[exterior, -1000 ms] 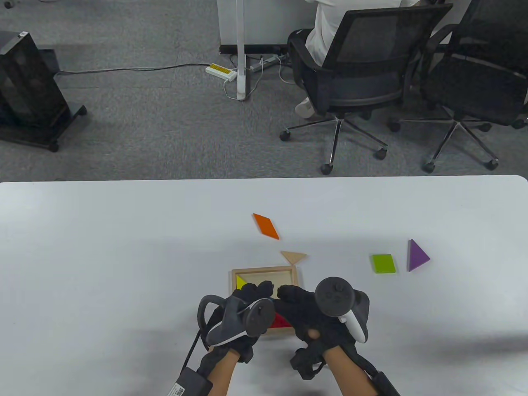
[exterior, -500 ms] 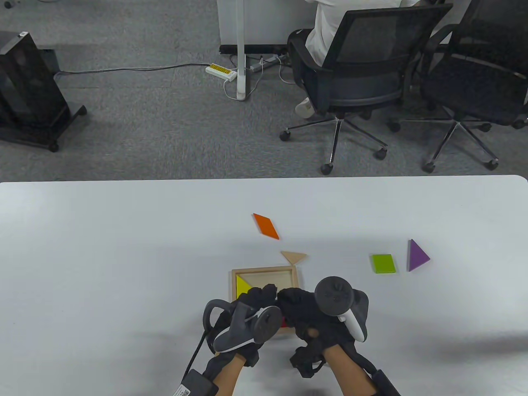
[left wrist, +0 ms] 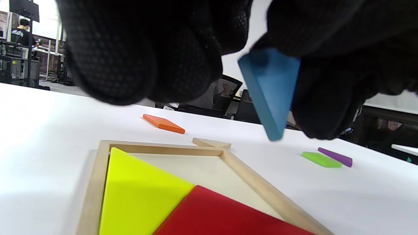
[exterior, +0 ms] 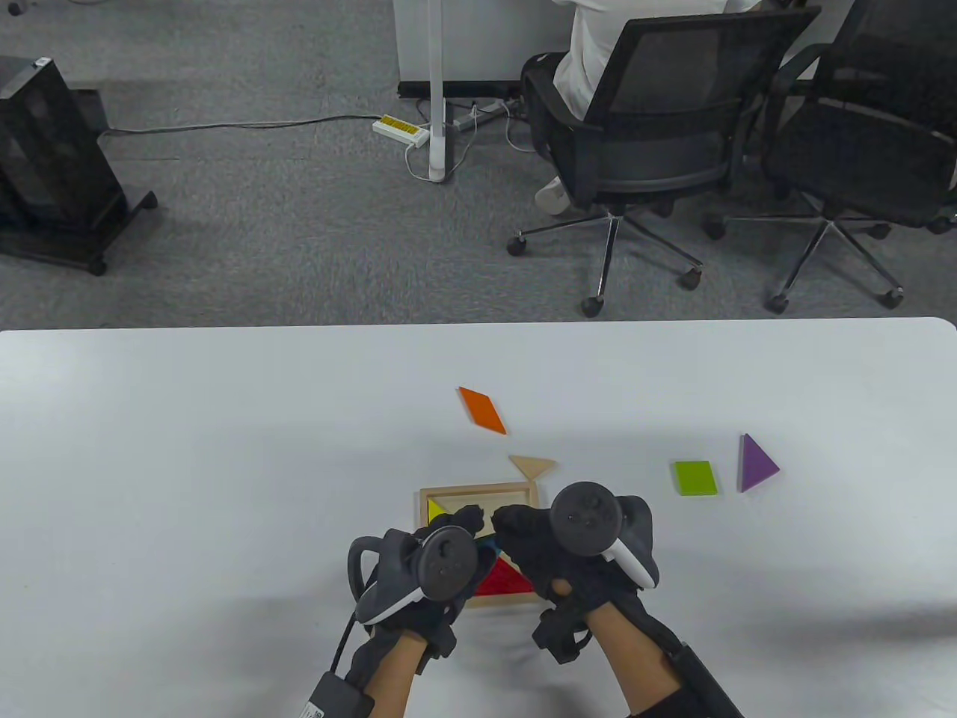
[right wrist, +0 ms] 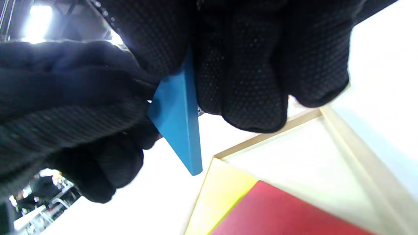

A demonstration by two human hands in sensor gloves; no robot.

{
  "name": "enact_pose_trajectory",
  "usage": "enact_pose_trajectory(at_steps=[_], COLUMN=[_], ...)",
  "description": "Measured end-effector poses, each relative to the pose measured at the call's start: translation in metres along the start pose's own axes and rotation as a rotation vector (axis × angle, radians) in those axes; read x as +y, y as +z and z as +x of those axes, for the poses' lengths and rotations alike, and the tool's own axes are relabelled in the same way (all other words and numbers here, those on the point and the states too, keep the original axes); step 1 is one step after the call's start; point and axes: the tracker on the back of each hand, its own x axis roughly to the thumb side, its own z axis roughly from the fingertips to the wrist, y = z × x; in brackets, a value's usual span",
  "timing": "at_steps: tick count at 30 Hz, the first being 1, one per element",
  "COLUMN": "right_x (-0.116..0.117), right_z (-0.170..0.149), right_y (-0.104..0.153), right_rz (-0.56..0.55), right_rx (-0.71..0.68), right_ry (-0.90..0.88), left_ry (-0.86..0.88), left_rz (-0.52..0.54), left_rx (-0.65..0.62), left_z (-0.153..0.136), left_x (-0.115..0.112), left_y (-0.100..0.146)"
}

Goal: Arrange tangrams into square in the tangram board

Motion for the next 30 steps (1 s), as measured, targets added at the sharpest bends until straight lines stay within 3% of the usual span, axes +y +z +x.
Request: enact_pose_trajectory(at_steps=[11, 24, 30], right_x=[-0.002, 0.027, 0.032], right_z=[-0.002, -0.017, -0.026], right_y=[-0.028, -0.059, -0.068], right_rz=[0.134, 0.357, 0.454], right_rx=[0.012, 0.07, 0.113], right_ry=[0.204, 0.358, 0.339], left_ry=[-0.004, -0.021, -0.02], left_rz=[0.012, -0.033, -0.048], left_rx=[0.061, 0.116, 0.134], left_z=[-0.022, -0.035, -0.04], left_x=[0.003, -0.004, -0.005], left_y=[0.002, 0.001, 0.001])
